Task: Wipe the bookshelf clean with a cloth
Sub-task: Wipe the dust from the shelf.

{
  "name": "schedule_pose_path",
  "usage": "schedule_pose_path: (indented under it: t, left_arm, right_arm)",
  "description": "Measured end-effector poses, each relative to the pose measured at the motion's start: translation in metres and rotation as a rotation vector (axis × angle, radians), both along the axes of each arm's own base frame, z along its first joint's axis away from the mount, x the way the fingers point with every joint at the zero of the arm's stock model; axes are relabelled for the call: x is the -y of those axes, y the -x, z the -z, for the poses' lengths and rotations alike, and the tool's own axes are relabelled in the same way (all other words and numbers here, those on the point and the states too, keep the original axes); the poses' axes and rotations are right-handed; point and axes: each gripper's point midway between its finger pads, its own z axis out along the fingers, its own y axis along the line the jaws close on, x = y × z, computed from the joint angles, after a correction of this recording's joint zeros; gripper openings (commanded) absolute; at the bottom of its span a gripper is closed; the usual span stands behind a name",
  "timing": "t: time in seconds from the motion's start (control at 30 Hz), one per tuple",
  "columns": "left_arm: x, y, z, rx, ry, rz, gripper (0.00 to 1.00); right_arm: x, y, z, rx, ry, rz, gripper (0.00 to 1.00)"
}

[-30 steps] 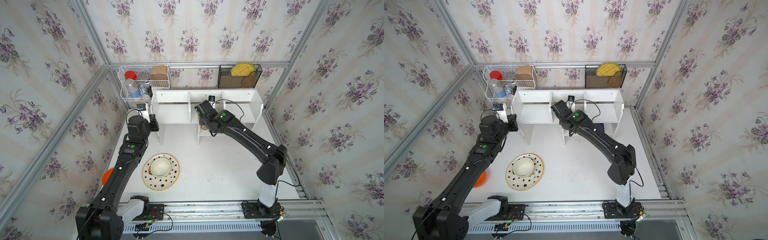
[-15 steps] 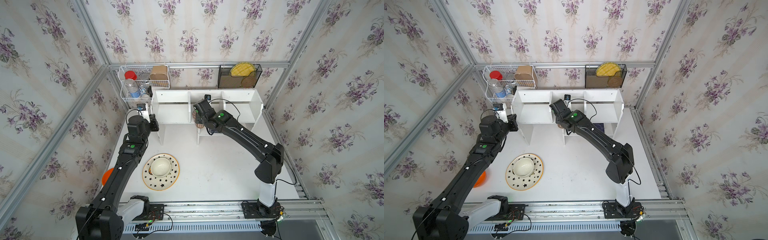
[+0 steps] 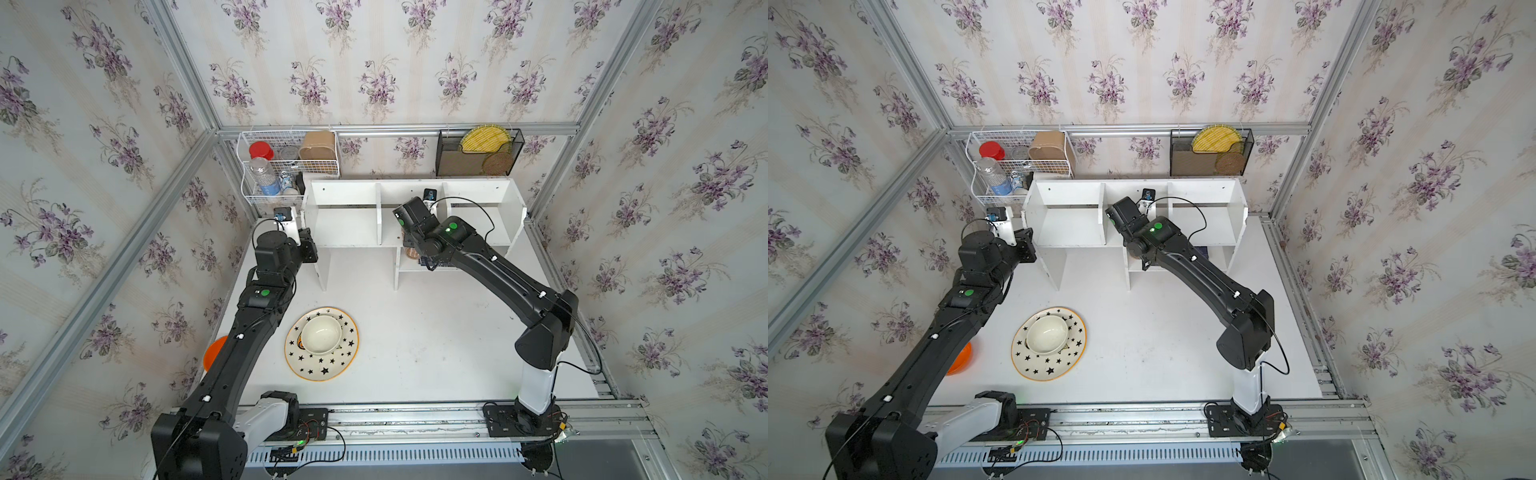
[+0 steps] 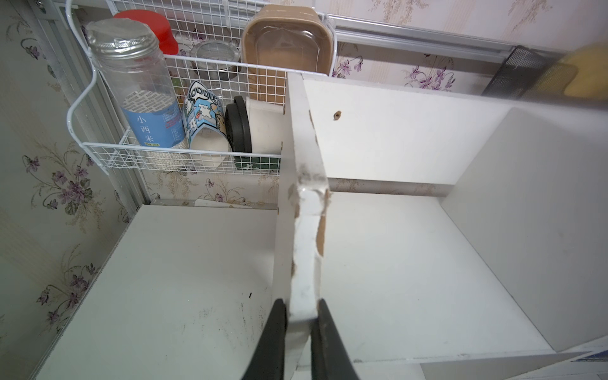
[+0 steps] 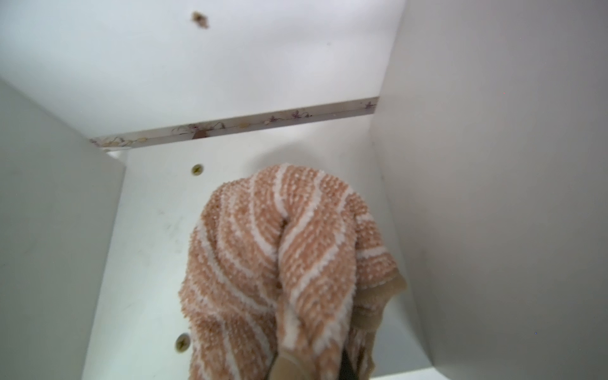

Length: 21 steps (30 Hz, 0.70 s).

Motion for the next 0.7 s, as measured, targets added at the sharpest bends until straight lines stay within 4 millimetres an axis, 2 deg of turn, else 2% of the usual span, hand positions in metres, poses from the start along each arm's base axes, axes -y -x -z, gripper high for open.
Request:
schedule_pose_path:
  t: [0.13, 0.3, 0.4, 0.5, 0.7]
  left_arm:
    - [0.0, 0.0, 0.0, 0.0, 0.0, 0.0, 0.0]
    - [0.0, 0.001, 0.0, -0.001, 0.0, 0.0, 0.0]
    - [0.0, 0.001, 0.0, -0.001, 0.0, 0.0, 0.0]
    - [0.0, 0.001, 0.0, -0.001, 0.0, 0.0, 0.0]
    - [0.0, 0.001, 0.0, -0.002, 0.0, 0.001, 0.0]
  right_arm:
    - [0.005, -0.013, 0.002, 0.001, 0.01, 0.041, 0.0]
    - [-0.012, -0.021, 0.002, 0.003, -0.038, 0.007, 0.0]
    - [-0.033, -0.014, 0.005, 0.003, -0.057, -0.061, 0.0]
    - [-0.044, -0.003, 0.005, 0.003, -0.078, -0.102, 0.0]
    - [-0.024, 0.02, 0.004, 0.004, -0.093, -0.114, 0.0]
